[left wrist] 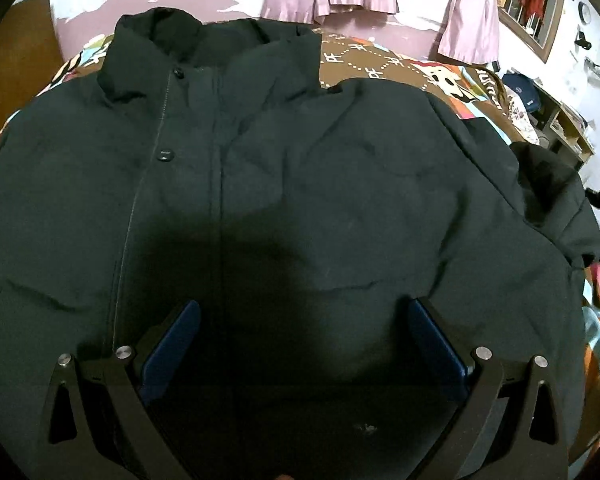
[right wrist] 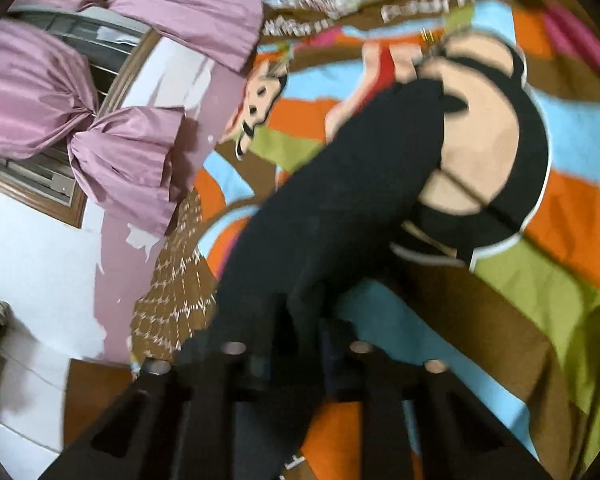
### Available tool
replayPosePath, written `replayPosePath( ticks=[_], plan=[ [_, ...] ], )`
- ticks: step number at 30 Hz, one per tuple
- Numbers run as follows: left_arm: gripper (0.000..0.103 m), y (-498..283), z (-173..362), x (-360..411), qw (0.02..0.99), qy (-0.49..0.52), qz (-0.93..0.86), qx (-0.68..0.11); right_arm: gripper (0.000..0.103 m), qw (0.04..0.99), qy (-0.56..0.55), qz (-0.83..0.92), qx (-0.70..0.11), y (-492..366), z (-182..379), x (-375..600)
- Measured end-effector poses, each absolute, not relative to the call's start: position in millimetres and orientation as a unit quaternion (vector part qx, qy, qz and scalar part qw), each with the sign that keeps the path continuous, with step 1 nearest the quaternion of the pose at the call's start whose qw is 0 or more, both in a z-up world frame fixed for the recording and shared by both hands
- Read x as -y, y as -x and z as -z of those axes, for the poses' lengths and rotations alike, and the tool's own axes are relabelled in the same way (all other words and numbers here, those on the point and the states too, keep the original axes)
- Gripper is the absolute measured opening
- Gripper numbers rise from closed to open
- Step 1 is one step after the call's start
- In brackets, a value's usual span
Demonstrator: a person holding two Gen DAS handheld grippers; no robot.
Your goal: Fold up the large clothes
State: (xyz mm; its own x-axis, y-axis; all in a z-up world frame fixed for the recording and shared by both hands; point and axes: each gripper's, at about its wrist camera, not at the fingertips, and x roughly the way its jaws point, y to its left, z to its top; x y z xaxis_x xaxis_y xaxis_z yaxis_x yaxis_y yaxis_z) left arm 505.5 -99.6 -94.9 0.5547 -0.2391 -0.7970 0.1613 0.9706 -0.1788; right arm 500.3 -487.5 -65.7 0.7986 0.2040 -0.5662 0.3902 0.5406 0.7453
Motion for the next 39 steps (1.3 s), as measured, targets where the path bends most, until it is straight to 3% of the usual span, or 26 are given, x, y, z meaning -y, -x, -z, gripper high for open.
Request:
replayPosePath(
  ticks=[5, 11, 16, 21, 25, 28, 36, 39],
  plan=[
    [0.101, -502, 61, 59, 0.857, 0.063, 0.131, -0.495, 0.008, 0.905, -0.313, 0.052, -0.284, -515, -9, 431],
    [0.101, -461, -6, -43, 0.883, 0.094, 0.082, -0.452, 0.008, 0.968, 0.01, -0.07, -0.242, -506, -80, 247],
    [0.101, -419, -22, -141, 0.889, 0.178, 0.014, -0.422, 0.008, 0.907, 0.265, -0.207, -0.253, -449, -28, 92],
    [0.101, -401, -19, -177, 0.89, 0.24, -0.002, -0.388, 0.009, 0.816, 0.42, -0.267, -0.295, -389, 70, 32],
    [0.101, -399, -7, -169, 0.887, 0.259, 0.023, -0.381, 0.054, 0.797, 0.413, -0.273, -0.346, -370, 108, 47],
    [0.101, -403, -17, -137, 0.905, 0.209, 0.054, -0.367, 0.076, 0.826, 0.35, -0.27, -0.35, -367, 103, 83],
    [0.101, -430, -31, -12, 0.924, 0.072, 0.141, -0.348, 0.084, 0.903, 0.143, -0.15, -0.376, -400, 87, 176],
    [0.101, -454, -30, 46, 0.925, 0.008, 0.159, -0.346, 0.084, 0.911, 0.12, -0.103, -0.381, -410, 90, 193]
  ],
)
